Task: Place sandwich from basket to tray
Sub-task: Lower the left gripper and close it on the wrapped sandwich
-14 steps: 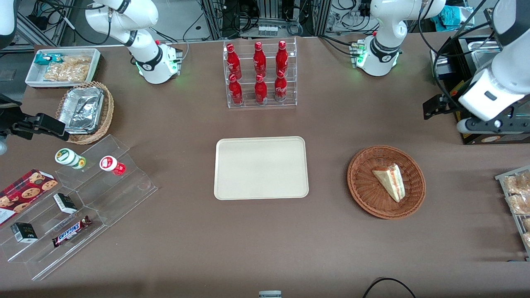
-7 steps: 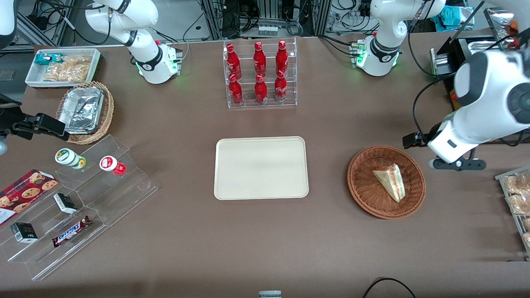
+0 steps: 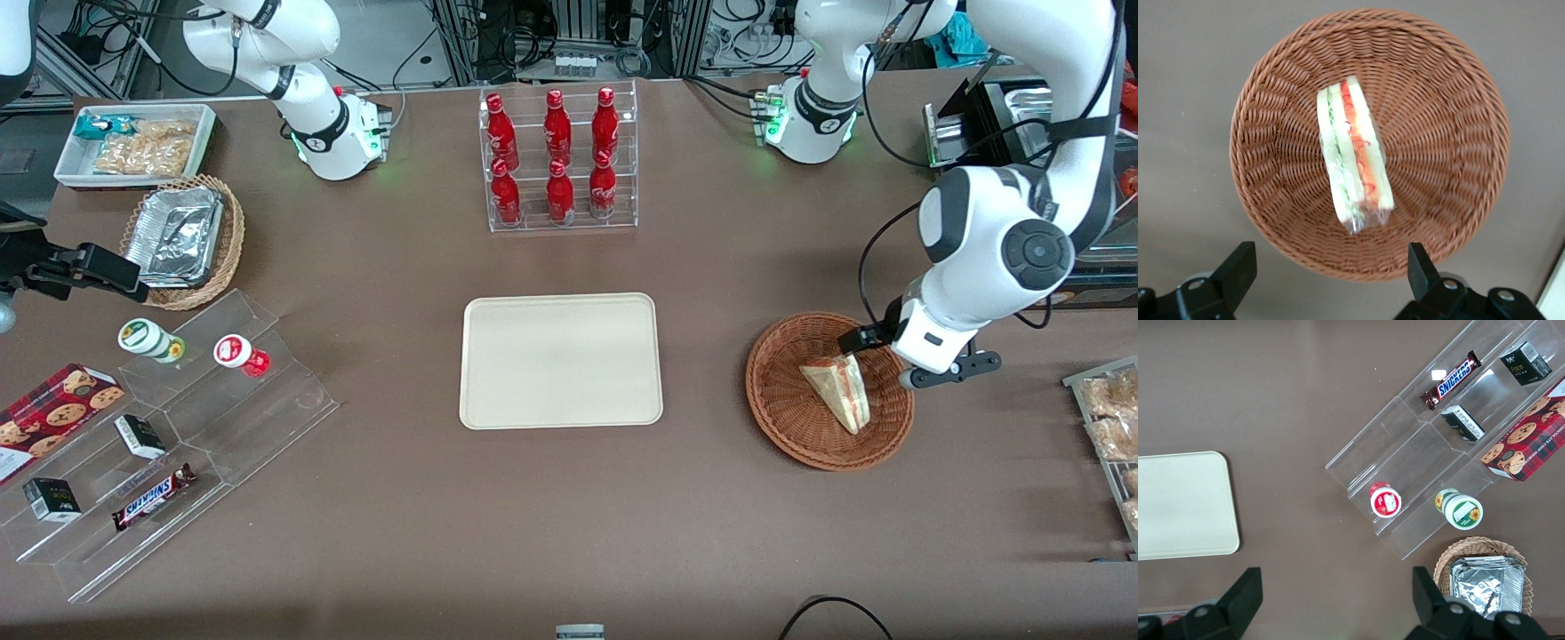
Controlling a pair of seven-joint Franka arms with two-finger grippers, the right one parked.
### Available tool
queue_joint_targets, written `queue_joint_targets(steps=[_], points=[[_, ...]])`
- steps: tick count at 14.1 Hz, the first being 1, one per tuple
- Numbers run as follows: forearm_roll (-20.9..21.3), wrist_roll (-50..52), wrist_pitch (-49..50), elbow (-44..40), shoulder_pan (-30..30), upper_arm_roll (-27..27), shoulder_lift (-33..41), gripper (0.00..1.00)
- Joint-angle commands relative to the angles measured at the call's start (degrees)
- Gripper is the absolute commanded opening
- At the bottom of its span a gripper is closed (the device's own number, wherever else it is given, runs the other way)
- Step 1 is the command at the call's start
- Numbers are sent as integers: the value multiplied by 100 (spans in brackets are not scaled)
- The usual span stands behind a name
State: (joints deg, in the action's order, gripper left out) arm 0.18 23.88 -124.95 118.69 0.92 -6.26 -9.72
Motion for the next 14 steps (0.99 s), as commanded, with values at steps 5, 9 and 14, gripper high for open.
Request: queue_joint_targets(steps=[5, 9, 14], points=[[9, 2225, -1118, 75, 31, -33, -618, 100], [9, 2244, -1540, 84, 5, -33, -1013, 100], [18, 2226, -1436, 58, -22, -42, -1015, 17]])
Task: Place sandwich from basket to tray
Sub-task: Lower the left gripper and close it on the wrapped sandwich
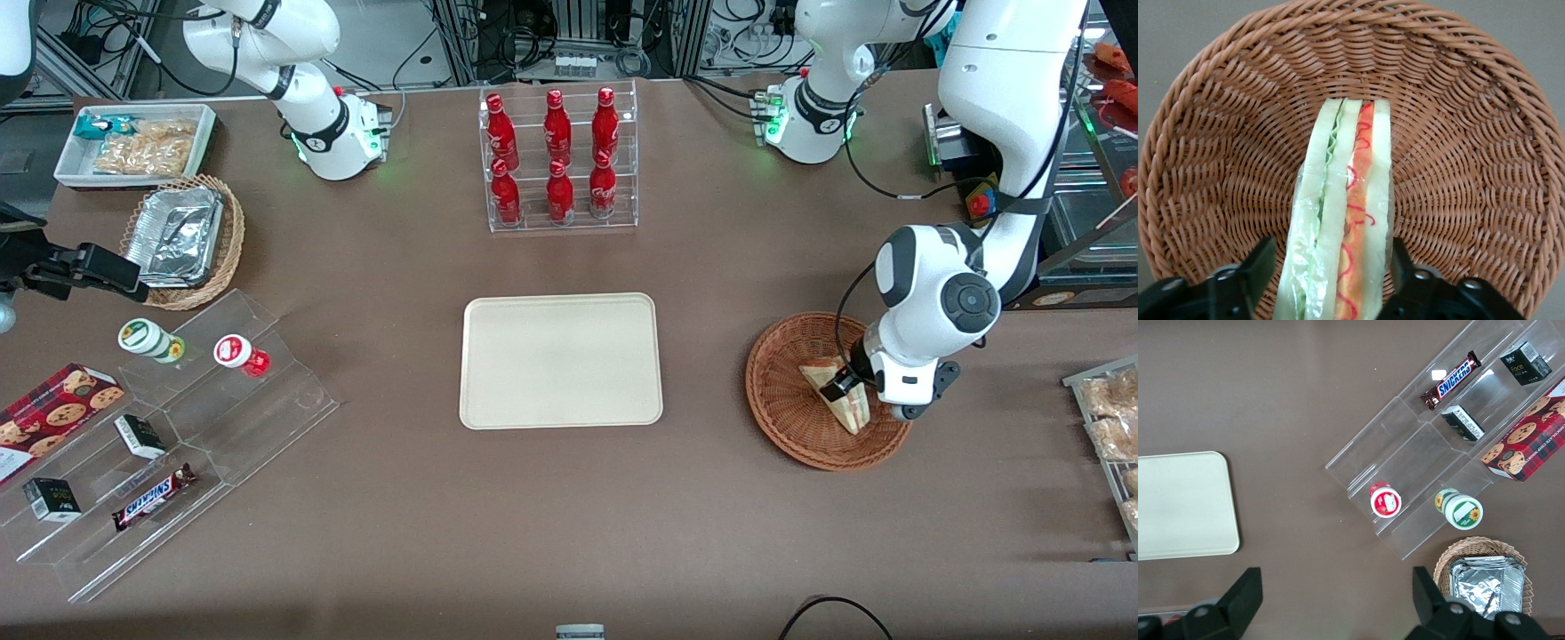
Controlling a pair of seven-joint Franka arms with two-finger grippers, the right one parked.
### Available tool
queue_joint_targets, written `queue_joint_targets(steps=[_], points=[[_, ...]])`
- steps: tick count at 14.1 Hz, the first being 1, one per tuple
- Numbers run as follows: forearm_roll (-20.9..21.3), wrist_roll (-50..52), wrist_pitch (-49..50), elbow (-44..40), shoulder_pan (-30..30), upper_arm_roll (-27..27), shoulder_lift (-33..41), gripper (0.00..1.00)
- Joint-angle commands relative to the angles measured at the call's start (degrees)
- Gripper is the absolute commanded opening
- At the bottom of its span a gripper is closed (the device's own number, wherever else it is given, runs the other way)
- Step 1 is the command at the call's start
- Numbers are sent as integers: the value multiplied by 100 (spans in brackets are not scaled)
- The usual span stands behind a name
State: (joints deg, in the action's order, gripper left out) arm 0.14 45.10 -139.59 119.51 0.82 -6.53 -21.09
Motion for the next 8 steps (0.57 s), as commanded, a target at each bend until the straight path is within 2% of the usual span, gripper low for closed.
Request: queue_joint_targets(steps=[1, 5, 8], points=[[30, 52, 211, -67, -12, -15, 201, 14], [56, -307, 1643, -726, -38, -58, 377, 11], [82, -938, 1812, -928, -406, -146, 386, 10]])
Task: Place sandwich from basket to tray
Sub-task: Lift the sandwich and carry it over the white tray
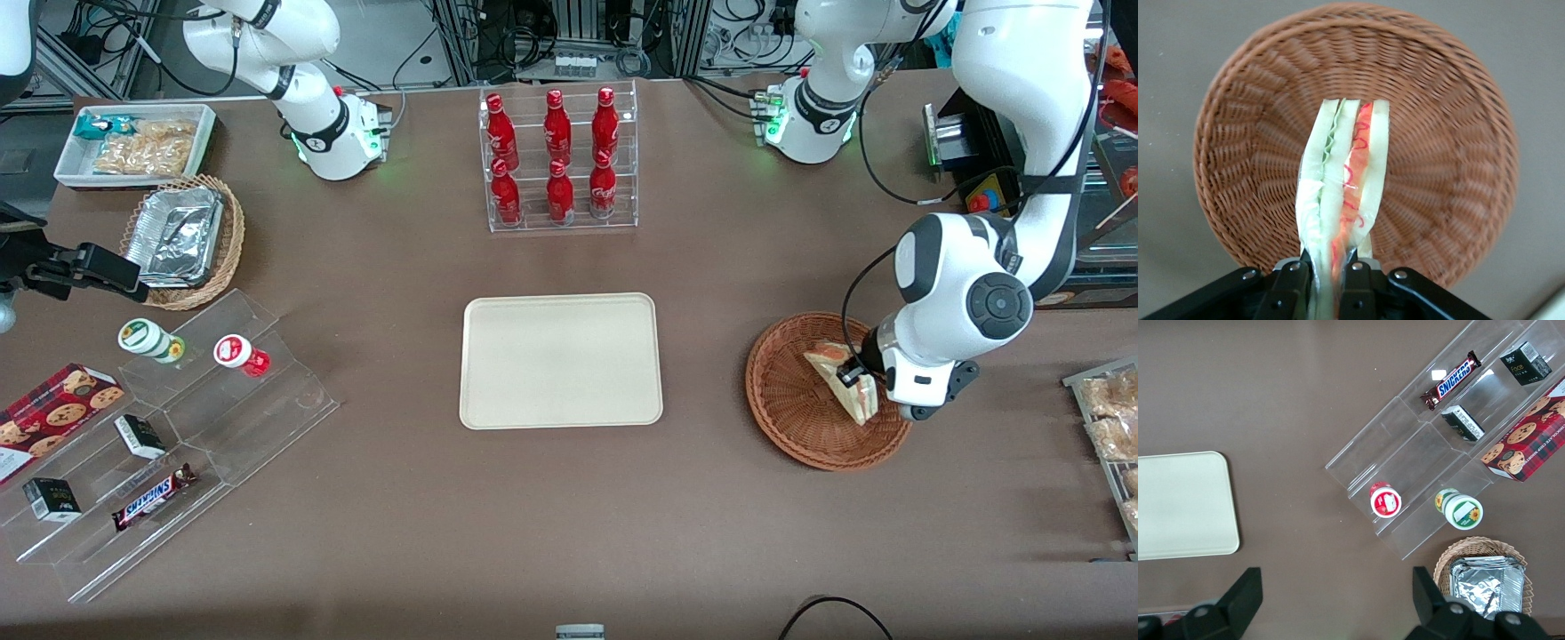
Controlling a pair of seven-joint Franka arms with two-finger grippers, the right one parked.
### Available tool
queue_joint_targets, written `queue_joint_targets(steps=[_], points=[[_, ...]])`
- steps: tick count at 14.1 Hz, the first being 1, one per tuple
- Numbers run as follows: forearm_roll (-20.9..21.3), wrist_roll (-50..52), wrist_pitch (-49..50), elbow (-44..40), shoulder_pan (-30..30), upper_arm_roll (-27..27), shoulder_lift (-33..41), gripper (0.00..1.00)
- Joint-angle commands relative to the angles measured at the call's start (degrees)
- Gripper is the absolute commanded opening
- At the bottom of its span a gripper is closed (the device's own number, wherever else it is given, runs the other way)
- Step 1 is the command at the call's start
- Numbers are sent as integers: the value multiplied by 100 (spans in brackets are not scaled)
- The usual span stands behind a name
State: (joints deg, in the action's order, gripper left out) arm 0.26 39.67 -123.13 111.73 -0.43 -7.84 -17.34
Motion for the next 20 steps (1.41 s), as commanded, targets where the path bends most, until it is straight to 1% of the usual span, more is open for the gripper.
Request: queue_joint_targets(steps=[1, 3, 4, 5, 7, 10, 13, 16, 18, 20], points=[[71, -773, 384, -290, -439, -16, -6, 10], [79, -1232, 1025, -886, -869, -16, -250, 10], [79, -1251, 1167, -1246, -1045, -16, -513, 9], [79, -1077, 1195, -1432, -1230, -16, -681, 7], [71, -612, 1169, -1714, -1748, -16, -971, 3], [53, 65, 1195, -2426, -2329, -16, -1463, 3], [-26, 461, 1133, -2865, -2900, -16, -1938, 3], [-26, 821, 958, -3498, -3305, -24, -2448, 2], [-17, 919, 687, -3517, -3577, -24, -2598, 2], [-17, 928, 457, -3535, -3675, -24, -2730, 2]])
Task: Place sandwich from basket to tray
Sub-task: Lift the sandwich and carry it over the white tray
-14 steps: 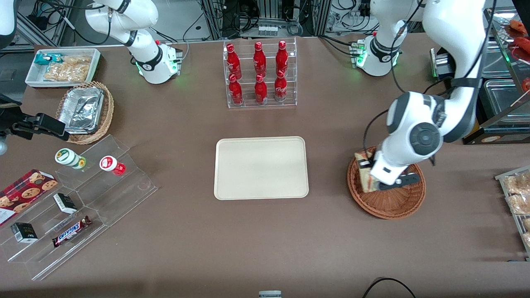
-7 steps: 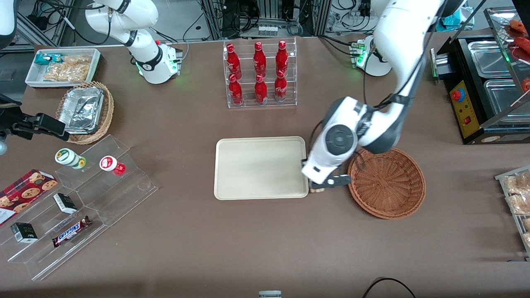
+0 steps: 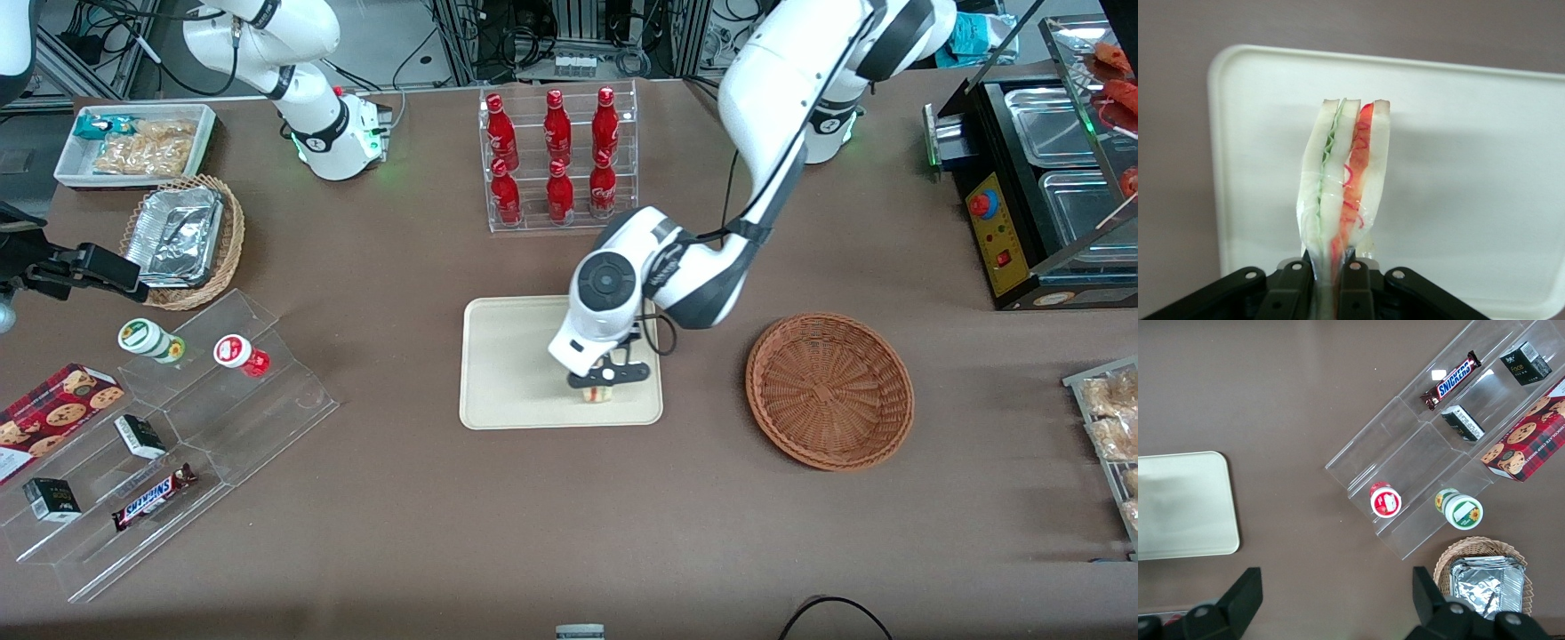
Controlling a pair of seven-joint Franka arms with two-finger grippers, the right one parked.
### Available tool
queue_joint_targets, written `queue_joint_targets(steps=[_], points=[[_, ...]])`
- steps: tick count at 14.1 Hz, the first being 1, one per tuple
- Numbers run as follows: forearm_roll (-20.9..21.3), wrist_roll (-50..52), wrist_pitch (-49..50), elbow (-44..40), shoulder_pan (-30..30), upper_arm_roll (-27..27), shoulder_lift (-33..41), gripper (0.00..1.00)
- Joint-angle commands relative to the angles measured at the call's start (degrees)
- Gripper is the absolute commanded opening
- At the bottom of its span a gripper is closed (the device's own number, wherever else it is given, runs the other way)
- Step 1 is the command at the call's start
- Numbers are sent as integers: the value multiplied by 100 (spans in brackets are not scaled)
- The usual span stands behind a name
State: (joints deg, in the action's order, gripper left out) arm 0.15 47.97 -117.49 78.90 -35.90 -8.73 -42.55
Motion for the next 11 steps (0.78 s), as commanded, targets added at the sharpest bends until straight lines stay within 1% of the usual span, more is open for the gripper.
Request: queue_joint_targets(steps=[1, 5, 6, 8, 9, 10, 11], points=[[-15, 98, -229, -252, -180, 64, -279, 2], [-68, 274, -512, -244, -233, -94, -447, 4], [-77, 344, -512, -244, -242, -94, -456, 5], [-68, 511, -521, -252, -242, -94, -508, 10], [-68, 572, -521, -252, -242, -94, -508, 25], [-68, 616, -521, -252, -242, -94, -500, 65], [-68, 634, -512, -244, -233, -94, -456, 99]])
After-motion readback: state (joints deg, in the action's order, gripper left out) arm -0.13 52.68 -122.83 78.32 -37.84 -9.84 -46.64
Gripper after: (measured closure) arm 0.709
